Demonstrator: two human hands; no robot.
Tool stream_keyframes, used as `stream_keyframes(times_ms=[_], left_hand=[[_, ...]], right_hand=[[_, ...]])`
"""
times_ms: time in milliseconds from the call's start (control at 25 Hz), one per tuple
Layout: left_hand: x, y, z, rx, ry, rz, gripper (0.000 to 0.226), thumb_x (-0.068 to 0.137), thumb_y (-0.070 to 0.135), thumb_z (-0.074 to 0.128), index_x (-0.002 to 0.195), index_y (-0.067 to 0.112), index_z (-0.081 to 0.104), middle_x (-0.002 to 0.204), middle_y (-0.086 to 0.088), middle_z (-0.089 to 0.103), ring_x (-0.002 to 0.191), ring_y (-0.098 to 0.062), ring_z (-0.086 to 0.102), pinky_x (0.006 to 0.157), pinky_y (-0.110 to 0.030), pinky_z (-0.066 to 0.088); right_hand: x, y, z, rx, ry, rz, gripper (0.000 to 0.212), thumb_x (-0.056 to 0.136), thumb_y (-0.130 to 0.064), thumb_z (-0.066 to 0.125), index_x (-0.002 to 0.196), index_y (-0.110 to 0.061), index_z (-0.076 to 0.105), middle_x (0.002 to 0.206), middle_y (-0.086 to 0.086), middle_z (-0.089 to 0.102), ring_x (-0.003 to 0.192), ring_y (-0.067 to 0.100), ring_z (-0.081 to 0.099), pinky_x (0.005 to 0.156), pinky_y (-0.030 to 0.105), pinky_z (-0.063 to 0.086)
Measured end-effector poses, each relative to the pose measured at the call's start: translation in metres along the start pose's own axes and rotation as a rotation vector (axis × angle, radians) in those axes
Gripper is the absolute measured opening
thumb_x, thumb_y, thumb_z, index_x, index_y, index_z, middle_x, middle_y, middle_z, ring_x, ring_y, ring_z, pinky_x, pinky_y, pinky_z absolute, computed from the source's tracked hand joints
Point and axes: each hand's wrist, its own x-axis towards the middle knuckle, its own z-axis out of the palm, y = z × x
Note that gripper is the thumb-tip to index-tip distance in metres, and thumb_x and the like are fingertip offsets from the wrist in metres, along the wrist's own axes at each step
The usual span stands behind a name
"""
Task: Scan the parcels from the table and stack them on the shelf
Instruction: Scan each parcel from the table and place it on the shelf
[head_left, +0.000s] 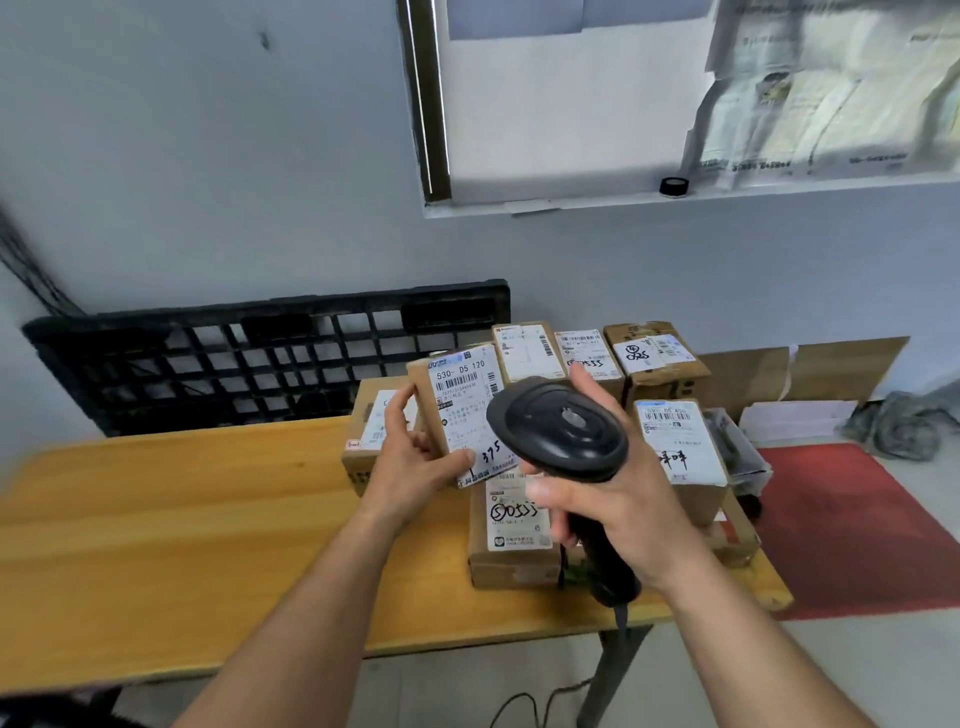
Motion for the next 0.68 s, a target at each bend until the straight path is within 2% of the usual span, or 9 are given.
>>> stream_keyframes(times_ms=[80,200,280,400,560,680], left_hand=[[-0.008,0.001,-0.013,0.014,0.063,0.03,0.092,0.078,-0.001,0.076,0.14,0.037,0.019,0.096,-0.002,0.059,0.086,-0.014,0.065,0.06,-0.024,0.057],[-0.019,0.001,-0.033,0.014,0.117,0.039,0.096,0.078,-0.001,0.075,0.145,0.036,0.017,0.096,-0.004,0.058,0.091,-0.018,0.064,0.057,-0.021,0.056],[-0.027,0.001,-0.046,0.02,0.148,0.037,0.097,0.078,-0.002,0.074,0.147,0.032,0.015,0.092,0.0,0.058,0.085,-0.013,0.064,0.055,-0.017,0.054],[-0.036,0.0,-0.066,0.033,0.185,0.039,0.097,0.078,-0.002,0.075,0.148,0.03,0.015,0.088,0.0,0.06,0.083,-0.012,0.064,0.056,-0.015,0.053],[-0.047,-0.003,-0.1,0.067,0.23,0.037,0.099,0.077,0.002,0.077,0.148,0.031,0.014,0.09,-0.002,0.063,0.088,-0.015,0.067,0.065,-0.023,0.058],[-0.06,-0.006,-0.137,0.06,0.268,0.054,0.099,0.077,0.002,0.077,0.148,0.031,0.014,0.095,-0.004,0.063,0.093,-0.018,0.067,0.063,-0.021,0.057]], right_hand=[[-0.002,-0.006,0.013,0.032,-0.039,-0.021,0.104,0.066,-0.017,0.083,0.144,-0.051,0.023,0.09,0.017,0.072,0.051,0.032,0.061,0.052,0.036,0.053],[-0.002,-0.01,0.029,0.05,-0.067,-0.044,0.104,0.064,-0.02,0.085,0.145,-0.049,0.026,0.088,0.003,0.073,0.049,0.033,0.061,0.051,0.039,0.054],[-0.001,-0.01,0.04,0.022,-0.093,-0.06,0.103,0.067,-0.014,0.082,0.149,-0.043,0.025,0.08,-0.004,0.072,0.048,0.033,0.061,0.053,0.042,0.056],[-0.001,-0.012,0.057,-0.017,-0.131,-0.076,0.103,0.071,-0.01,0.082,0.151,-0.039,0.023,0.083,0.0,0.072,0.048,0.032,0.061,0.055,0.044,0.057],[-0.003,-0.017,0.087,-0.002,-0.155,-0.07,0.1,0.068,-0.012,0.081,0.146,-0.045,0.027,0.1,0.003,0.071,0.048,0.03,0.061,0.052,0.041,0.056],[-0.003,-0.02,0.123,0.025,-0.18,-0.068,0.101,0.066,-0.012,0.082,0.146,-0.045,0.028,0.097,0.008,0.072,0.047,0.031,0.06,0.048,0.038,0.052]])
